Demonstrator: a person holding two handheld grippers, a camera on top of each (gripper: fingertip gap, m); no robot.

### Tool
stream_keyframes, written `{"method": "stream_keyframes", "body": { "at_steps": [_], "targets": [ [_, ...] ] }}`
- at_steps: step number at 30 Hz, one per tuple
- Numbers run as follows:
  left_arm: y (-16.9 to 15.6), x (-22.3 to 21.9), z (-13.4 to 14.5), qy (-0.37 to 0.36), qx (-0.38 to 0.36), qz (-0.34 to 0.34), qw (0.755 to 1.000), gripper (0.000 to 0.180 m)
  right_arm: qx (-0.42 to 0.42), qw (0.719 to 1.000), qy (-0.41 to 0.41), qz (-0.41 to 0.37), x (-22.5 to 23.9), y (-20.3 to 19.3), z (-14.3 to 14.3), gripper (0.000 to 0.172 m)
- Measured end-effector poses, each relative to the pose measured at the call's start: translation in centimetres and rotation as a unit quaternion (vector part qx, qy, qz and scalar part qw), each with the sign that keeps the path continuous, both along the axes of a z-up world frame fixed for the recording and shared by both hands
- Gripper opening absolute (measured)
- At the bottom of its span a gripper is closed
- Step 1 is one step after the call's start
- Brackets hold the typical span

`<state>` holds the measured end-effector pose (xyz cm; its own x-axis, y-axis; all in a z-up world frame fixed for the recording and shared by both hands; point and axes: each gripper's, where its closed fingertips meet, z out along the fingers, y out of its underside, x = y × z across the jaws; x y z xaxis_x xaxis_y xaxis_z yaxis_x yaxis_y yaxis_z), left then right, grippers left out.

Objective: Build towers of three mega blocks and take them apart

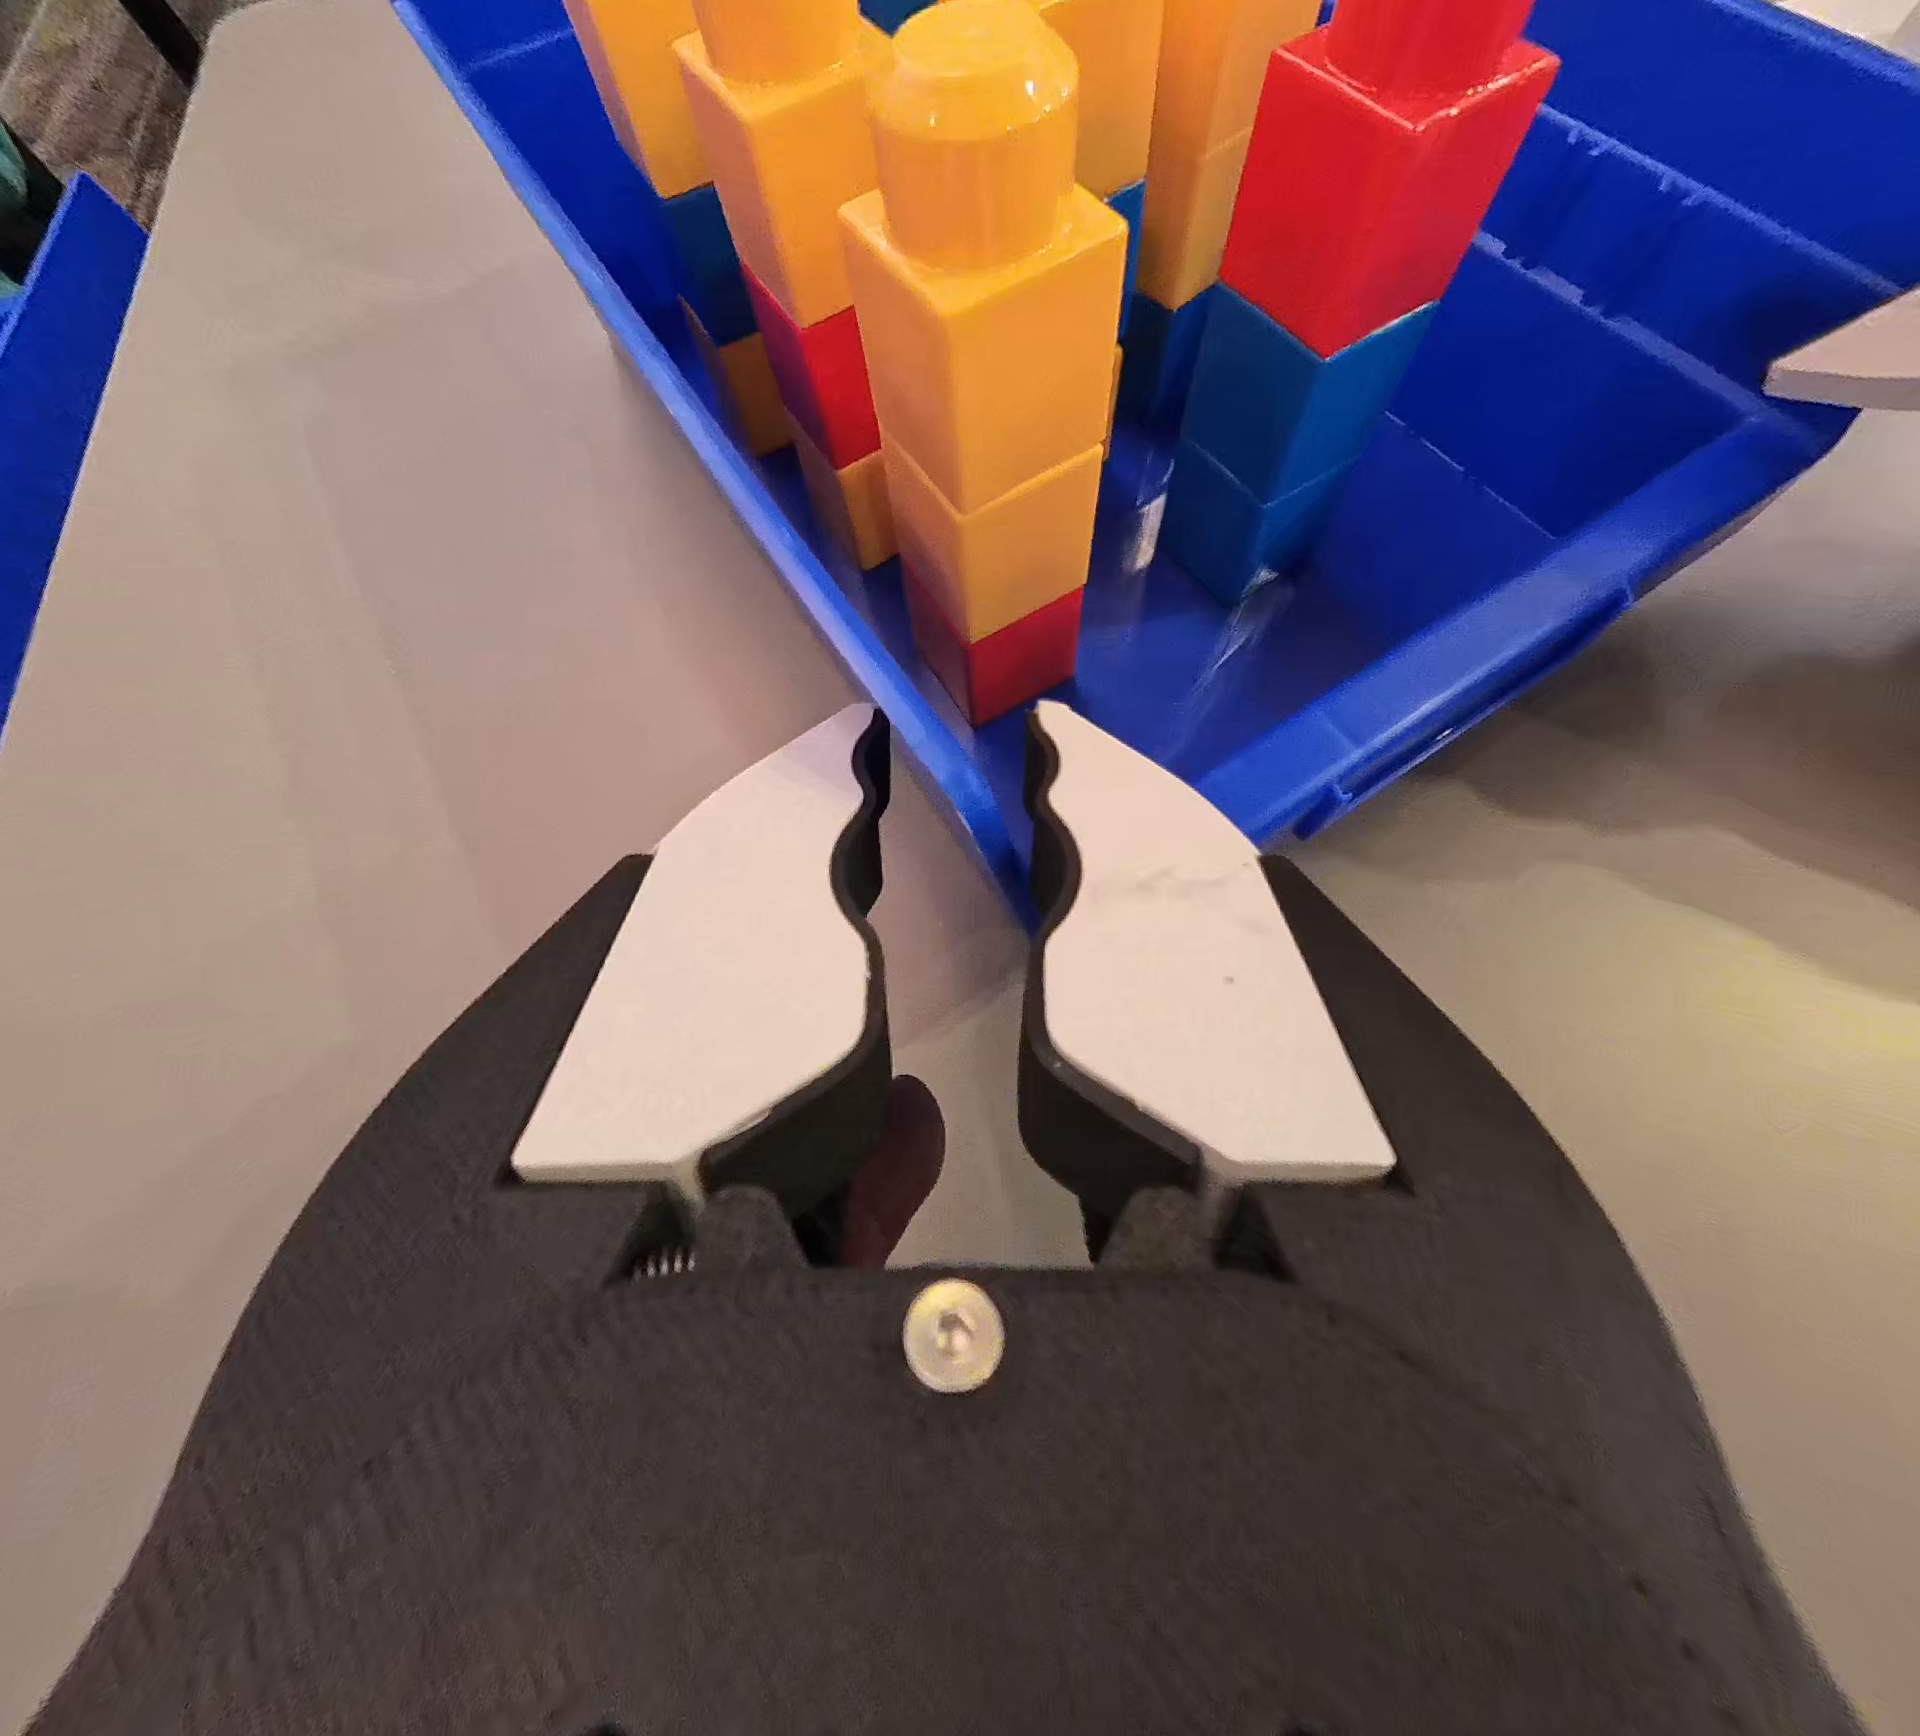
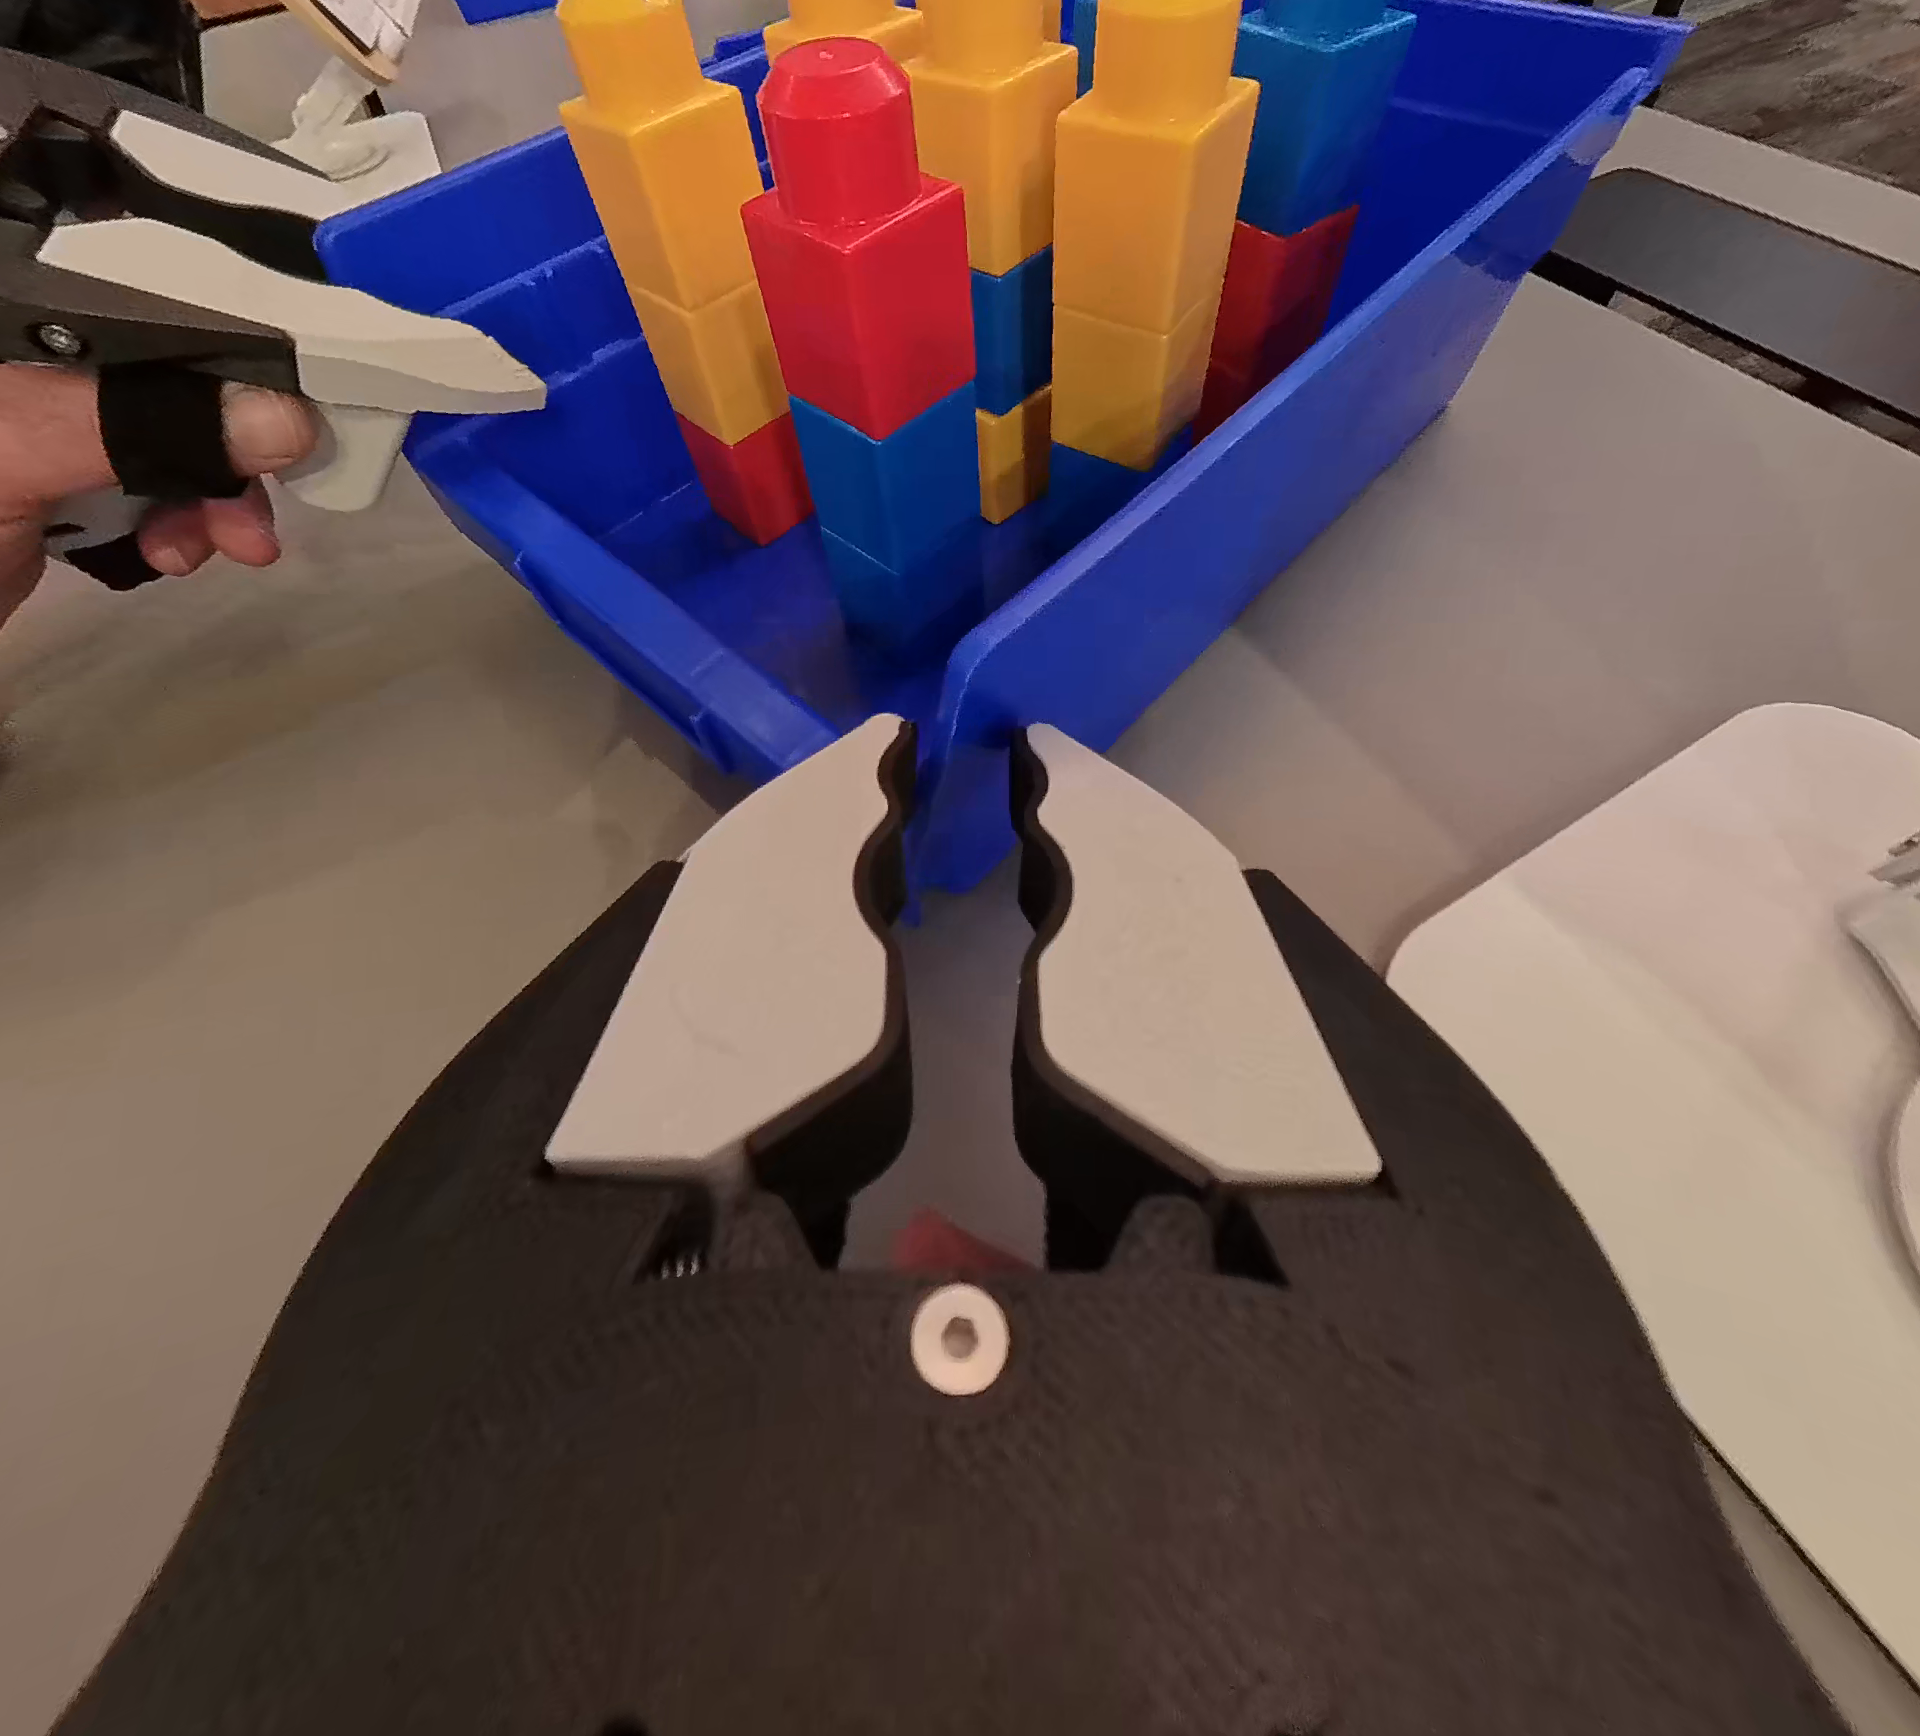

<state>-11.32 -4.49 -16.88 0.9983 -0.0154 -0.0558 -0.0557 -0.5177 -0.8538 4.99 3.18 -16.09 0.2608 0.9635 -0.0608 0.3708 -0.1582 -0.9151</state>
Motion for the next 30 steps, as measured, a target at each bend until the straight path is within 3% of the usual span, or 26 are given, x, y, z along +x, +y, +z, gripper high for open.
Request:
{"method": "stream_keyframes", "body": {
  "at_steps": [30],
  "targets": [
    [5.6, -6.2, 0.3, -0.019, -0.018, 0.011, 1.000, 0.021, -0.006, 0.999, 0.031, -0.010, -4.7, 2.0, 0.0, 0.020]
  ]
}}
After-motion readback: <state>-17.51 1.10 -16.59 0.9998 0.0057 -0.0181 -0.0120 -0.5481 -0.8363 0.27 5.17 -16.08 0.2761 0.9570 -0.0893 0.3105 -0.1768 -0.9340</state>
